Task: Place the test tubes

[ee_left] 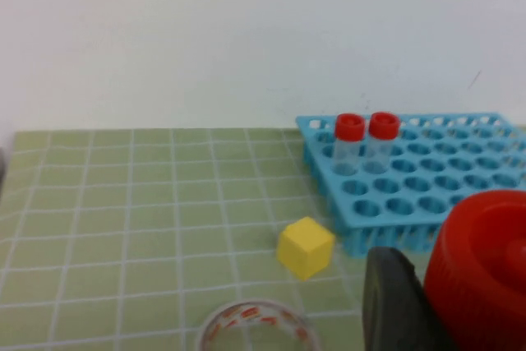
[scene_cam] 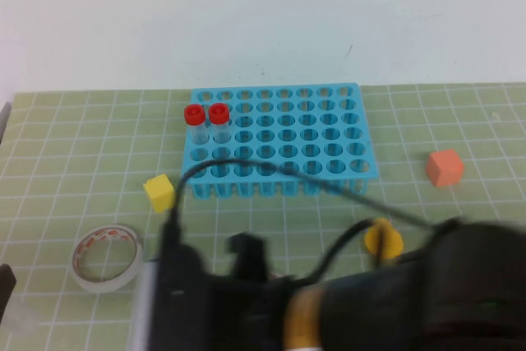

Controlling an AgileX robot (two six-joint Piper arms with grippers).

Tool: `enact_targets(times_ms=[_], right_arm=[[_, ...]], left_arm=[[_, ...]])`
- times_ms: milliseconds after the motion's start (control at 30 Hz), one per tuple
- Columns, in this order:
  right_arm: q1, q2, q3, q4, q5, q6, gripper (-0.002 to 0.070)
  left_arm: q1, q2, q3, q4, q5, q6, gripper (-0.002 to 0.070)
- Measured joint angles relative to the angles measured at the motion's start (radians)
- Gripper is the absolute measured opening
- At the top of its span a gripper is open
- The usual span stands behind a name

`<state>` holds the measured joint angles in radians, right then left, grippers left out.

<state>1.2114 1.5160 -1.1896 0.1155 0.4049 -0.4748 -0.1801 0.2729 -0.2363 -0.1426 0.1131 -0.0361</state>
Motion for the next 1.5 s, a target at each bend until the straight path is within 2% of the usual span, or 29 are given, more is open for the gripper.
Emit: enact_targets(times_ms=[67,200,400,633,767,967,1133,1300,1500], right_arm=[[0.0,-0.063,0.0,-0.067,0.095,0.028,0.0077],[0.0,-0.166,0.0,-0.215,0.24,0.162,0.0019],[-0.002,-0.306,0.039,-0.408,0.374,0.335,0.0008],[-0.002,-0.582,0.314,-0.677,0.381,0.721,0.0008],[-0.002,-0.776,0.47,-0.726,0.381,0.865,0.0007],[-0.002,-1.016,0.576,-0.732,0.441,0.917,0.0006],[-0.002,-1.147,0.6,-0.734,0.604,0.927,0.0006],[-0.002,-1.232,0.607,-0.734,0.643,0.932,0.0006],[-0.002,-1.248,0.607,-0.713,0.659,0.934,0.0005]], left_arm=[[0.0,0.011,-0.028,-0.04,0.023,0.0,0.023],[0.0,0.07,-0.102,-0.122,0.035,0.0,0.023],[0.0,0.214,-0.163,-0.167,0.038,0.002,0.023],[0.0,0.395,-0.214,-0.169,-0.034,0.006,0.023],[0.0,0.499,-0.248,-0.161,-0.101,0.025,0.023],[-0.02,0.663,-0.335,-0.109,-0.176,0.027,0.023],[-0.124,0.792,-0.42,-0.061,-0.387,0.024,0.023],[-0.219,0.942,-0.468,-0.007,-0.644,-0.051,0.023],[-0.248,1.188,-0.502,0.16,-0.948,-0.243,0.023]])
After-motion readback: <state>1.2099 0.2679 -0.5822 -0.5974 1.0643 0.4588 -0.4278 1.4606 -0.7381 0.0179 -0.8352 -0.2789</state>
